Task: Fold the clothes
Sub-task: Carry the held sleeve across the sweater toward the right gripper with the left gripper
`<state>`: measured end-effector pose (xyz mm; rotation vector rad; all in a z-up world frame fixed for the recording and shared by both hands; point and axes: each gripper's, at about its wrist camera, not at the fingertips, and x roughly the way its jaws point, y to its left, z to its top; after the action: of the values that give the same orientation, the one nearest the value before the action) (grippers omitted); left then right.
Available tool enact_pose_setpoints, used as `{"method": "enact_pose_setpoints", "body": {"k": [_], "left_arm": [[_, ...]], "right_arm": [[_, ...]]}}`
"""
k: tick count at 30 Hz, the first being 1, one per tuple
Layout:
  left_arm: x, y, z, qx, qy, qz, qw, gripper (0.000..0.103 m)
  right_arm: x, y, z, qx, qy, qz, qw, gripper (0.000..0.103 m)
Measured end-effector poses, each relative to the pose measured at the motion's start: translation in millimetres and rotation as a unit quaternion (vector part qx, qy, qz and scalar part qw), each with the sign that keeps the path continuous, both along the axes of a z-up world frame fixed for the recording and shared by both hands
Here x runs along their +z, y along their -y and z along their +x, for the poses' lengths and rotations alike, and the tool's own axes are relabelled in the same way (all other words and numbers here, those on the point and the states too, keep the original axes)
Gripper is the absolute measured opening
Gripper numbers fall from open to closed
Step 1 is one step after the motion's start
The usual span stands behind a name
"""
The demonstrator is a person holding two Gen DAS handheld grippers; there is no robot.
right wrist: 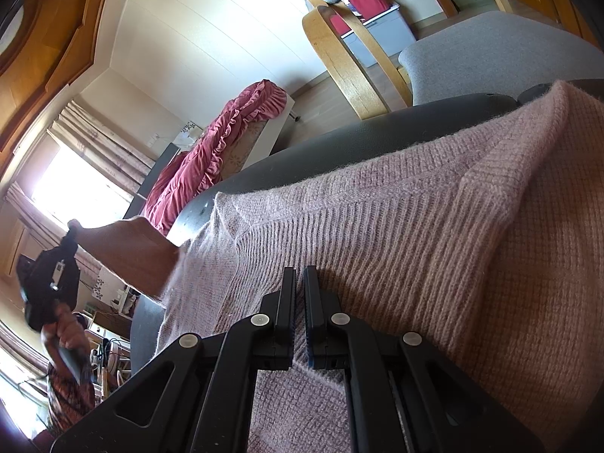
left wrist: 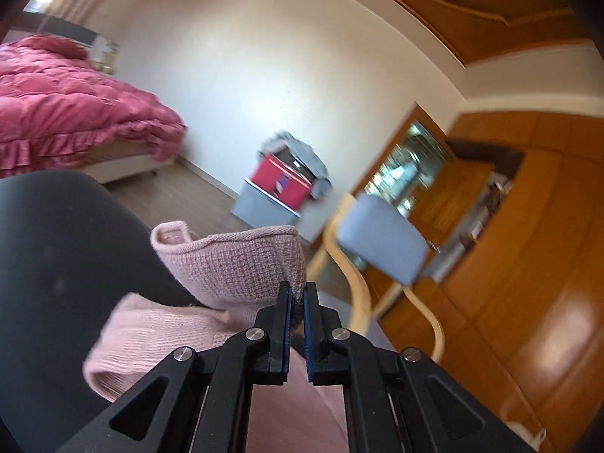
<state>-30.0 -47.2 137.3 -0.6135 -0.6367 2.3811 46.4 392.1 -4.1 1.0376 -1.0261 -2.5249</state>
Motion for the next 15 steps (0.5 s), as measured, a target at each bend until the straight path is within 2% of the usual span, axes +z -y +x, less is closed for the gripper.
{"method": "enact_pose_setpoints", "body": {"k": [4,8,12,15], "left_arm": [[-21,-66,27,-0.054,0.007,-0.024,0.9982,0.004],[-51,-111,42,-0.083,0.022,-0.059,0.9945,0.004],[-66,-137,56,-0.092,0.023,-0.088,0.9915,0.004],[-68,-149,59,-0.096,0.025,-0.093,0.9907,0.004]], "right_arm": [[-1,0,0,0.0,0.0,-0.001,1.0,0.002],[-1,0,0,0.0,-0.001,-0.003,1.0,0.002],[-1,0,-2,0.0,-0.001,-0.004,1.0,0.002],[-1,0,-2,0.0,-0.001,-0.004,1.0,0.002]]}}
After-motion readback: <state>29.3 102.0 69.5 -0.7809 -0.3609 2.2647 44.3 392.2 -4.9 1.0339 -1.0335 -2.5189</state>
